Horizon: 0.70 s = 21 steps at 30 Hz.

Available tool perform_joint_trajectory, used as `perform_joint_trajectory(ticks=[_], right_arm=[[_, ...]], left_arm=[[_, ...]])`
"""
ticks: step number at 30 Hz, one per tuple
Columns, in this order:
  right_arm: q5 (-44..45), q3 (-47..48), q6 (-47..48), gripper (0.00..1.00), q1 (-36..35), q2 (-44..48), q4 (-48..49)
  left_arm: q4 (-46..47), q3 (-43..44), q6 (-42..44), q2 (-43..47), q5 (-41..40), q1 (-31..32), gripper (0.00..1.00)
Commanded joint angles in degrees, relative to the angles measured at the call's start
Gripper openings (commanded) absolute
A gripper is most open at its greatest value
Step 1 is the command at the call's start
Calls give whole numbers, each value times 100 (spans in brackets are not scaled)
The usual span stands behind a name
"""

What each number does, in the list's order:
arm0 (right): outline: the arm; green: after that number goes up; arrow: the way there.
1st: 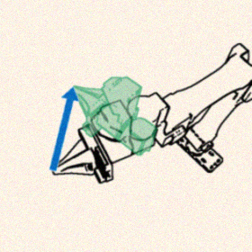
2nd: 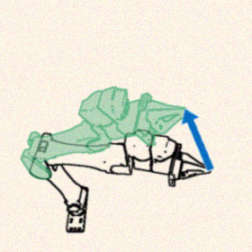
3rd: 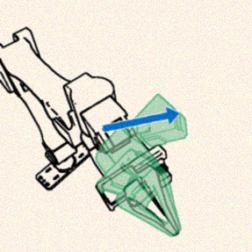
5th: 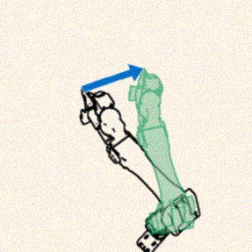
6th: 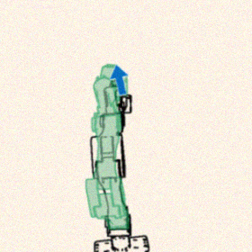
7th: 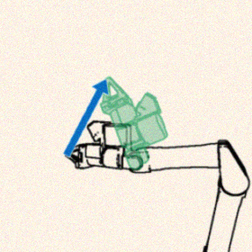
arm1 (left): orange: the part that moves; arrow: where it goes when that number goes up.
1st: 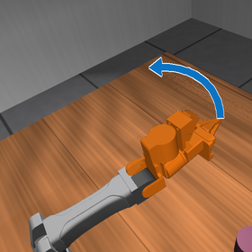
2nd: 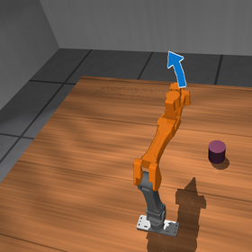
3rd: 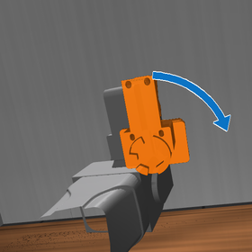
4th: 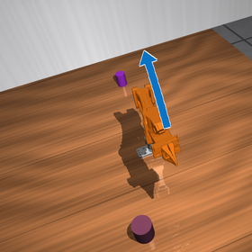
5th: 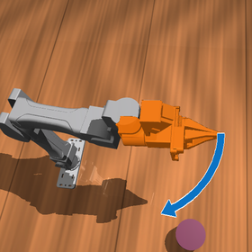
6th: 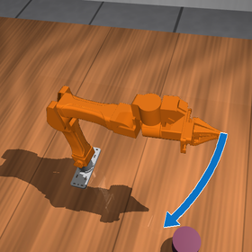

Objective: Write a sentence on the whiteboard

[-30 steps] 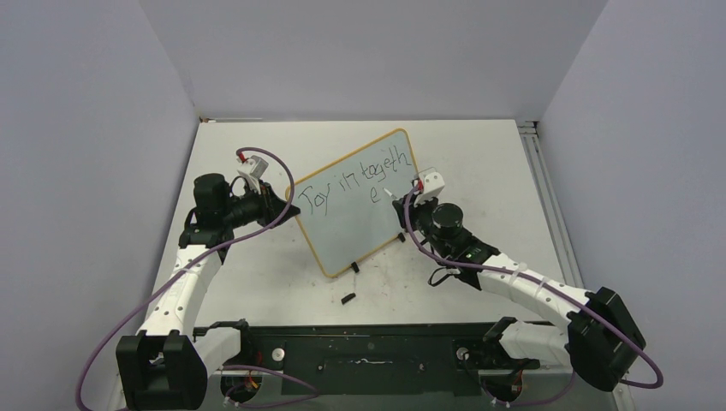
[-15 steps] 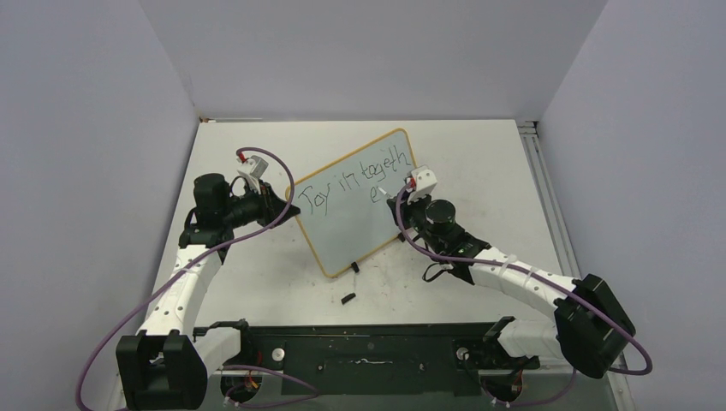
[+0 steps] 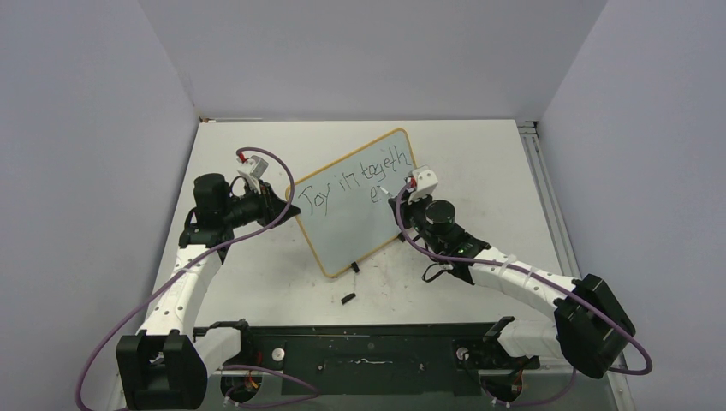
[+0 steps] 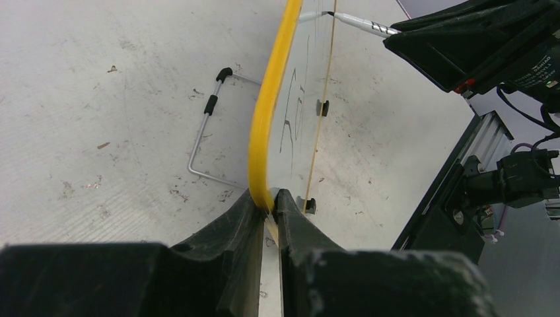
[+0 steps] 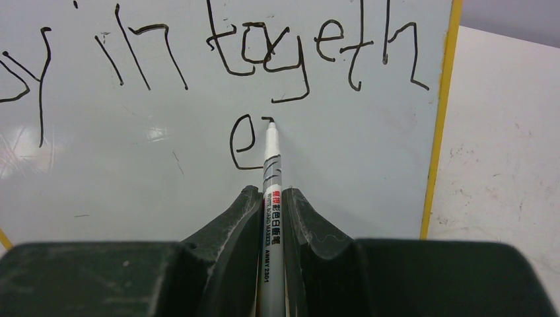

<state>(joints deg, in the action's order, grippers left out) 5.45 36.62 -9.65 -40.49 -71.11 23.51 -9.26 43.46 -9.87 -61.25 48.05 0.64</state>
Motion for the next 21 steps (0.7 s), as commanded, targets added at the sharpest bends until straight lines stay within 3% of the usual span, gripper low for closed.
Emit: perform_joint_trajectory(ticks=[1, 21], right_arm=[[132, -85, -9, 5, 42, 179, 52], [123, -194, -42, 5, 21, 269, -52]], left_arm=[[-163, 121, 134, -77, -51, -1, 0], [-133, 107, 108, -60, -44, -3, 0]])
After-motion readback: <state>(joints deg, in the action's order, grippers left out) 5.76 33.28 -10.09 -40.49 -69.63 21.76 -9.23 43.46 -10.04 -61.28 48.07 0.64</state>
